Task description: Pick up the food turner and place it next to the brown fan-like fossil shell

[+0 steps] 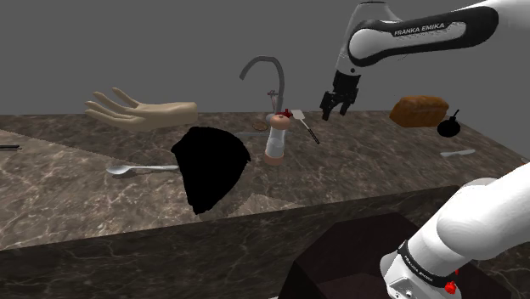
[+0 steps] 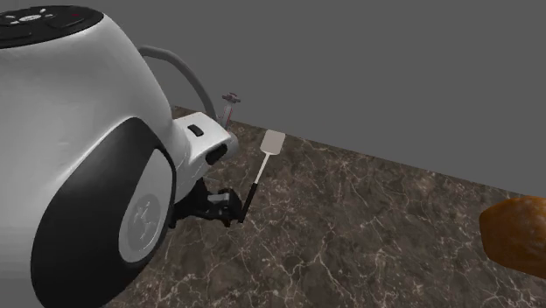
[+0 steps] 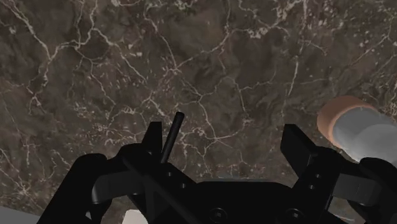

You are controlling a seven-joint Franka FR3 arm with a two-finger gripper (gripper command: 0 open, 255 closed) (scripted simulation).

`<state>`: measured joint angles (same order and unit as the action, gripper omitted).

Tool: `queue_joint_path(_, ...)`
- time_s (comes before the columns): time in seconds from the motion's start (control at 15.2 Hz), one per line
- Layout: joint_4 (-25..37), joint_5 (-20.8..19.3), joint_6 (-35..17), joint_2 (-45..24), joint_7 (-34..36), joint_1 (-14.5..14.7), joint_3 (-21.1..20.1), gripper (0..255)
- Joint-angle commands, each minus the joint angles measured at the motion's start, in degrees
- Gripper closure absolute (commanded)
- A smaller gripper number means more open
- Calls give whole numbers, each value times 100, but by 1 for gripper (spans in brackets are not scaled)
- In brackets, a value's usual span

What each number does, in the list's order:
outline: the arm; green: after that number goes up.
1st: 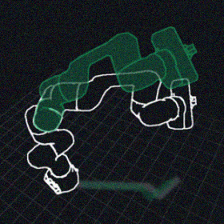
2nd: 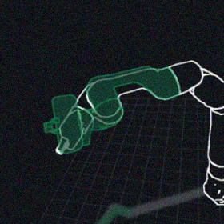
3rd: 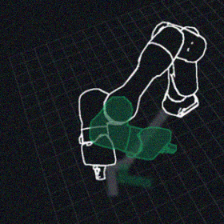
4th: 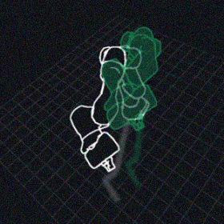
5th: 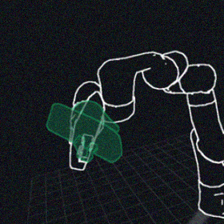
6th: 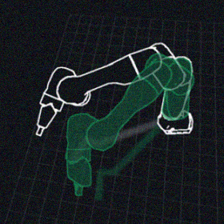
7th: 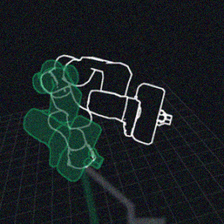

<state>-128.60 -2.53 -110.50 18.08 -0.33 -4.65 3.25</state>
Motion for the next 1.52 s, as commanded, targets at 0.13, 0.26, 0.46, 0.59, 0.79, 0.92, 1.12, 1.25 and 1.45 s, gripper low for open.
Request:
queue_joint_path(0.13,650,80,-233,-963,206,-100,100,0)
queue_joint_path(0.26,995,136,-308,-1425,301,-146,150,0)
queue_joint_path(0.46,1558,237,-371,-2114,429,-219,228,0)
queue_joint_path(0.59,1965,317,-379,-2573,508,-274,278,0)
queue_joint_path(0.79,2629,449,-340,-3266,619,-373,347,0)
queue_joint_path(0.92,3112,544,-280,-3735,693,-450,388,0)
queue_joint_path(1.12,3735,659,-169,-4303,784,-556,429,0)
queue_joint_path(1.25,3636,666,-307,-4342,779,-556,424,0)
queue_joint_path(1.45,3499,679,-510,-4408,770,-555,418,0)
